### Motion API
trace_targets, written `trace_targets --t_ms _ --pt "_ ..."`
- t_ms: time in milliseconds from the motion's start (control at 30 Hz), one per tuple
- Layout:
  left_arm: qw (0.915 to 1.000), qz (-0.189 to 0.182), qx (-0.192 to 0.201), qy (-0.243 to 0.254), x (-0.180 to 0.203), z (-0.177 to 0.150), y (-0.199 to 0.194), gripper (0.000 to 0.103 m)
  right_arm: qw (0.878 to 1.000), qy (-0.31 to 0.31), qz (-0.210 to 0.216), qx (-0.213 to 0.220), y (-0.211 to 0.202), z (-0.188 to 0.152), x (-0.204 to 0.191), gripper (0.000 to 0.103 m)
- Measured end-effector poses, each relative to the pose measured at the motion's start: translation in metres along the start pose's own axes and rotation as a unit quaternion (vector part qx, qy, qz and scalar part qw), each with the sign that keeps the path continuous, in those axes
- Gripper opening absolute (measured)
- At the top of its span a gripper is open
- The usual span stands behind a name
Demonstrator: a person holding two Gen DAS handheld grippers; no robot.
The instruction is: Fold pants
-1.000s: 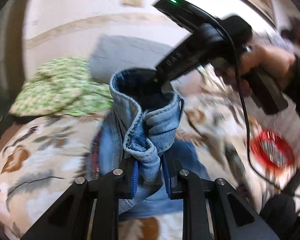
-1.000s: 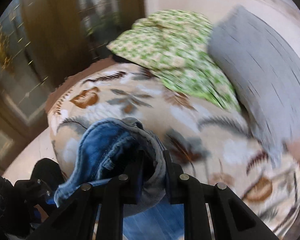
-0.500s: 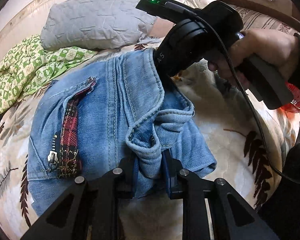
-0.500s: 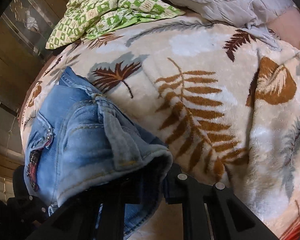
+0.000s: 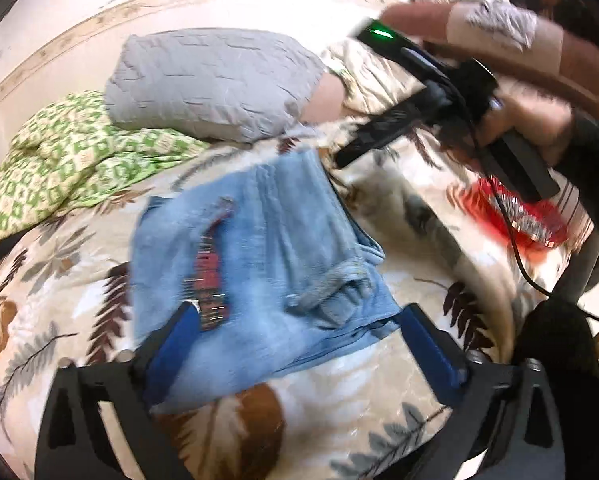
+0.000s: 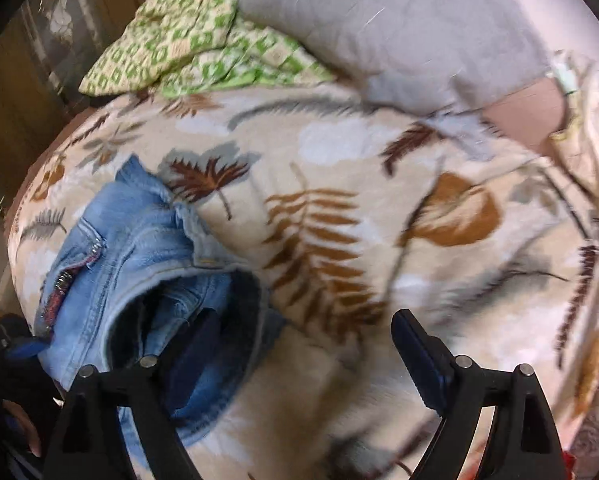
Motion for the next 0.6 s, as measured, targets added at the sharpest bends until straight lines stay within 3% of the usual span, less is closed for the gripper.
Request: trace_targets --t_ms 133,333,467,600 --pt "0.9964 -0.025 0.015 -0.080 -0.045 0.007 -0.023 0.103 0.997 0.071 0.033 0.028 -0.031 -0.005 0.012 0.090" --pt "0.9754 -0.071 -0.004 -0.209 -0.123 0.011 -0.012 0.103 0.978 0.166 0.123 0.028 -0.037 -0.043 -0.006 0.094" --pt "0.9702 -0.082 -0.034 -0.226 -0.149 0.012 0.012 0.103 0.968 0.203 0.149 0.019 -0.028 -0.063 -0.027 0.095" --pt "0.9633 -0.112 -0.075 -0.233 -0.156 0.010 0.041 0.103 0.953 0.246 0.178 0.016 -0.012 -0.075 -0.041 0.103"
Point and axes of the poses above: each gripper's, at about its wrist camera, not at the fingertips, and y roughly the way its jaws point, x to its right, z to its top, the point moved 3 cm from there along y, roughly the way its jaws point, and after that the axes turned 3 degrees about y, right-handed, at the moved point
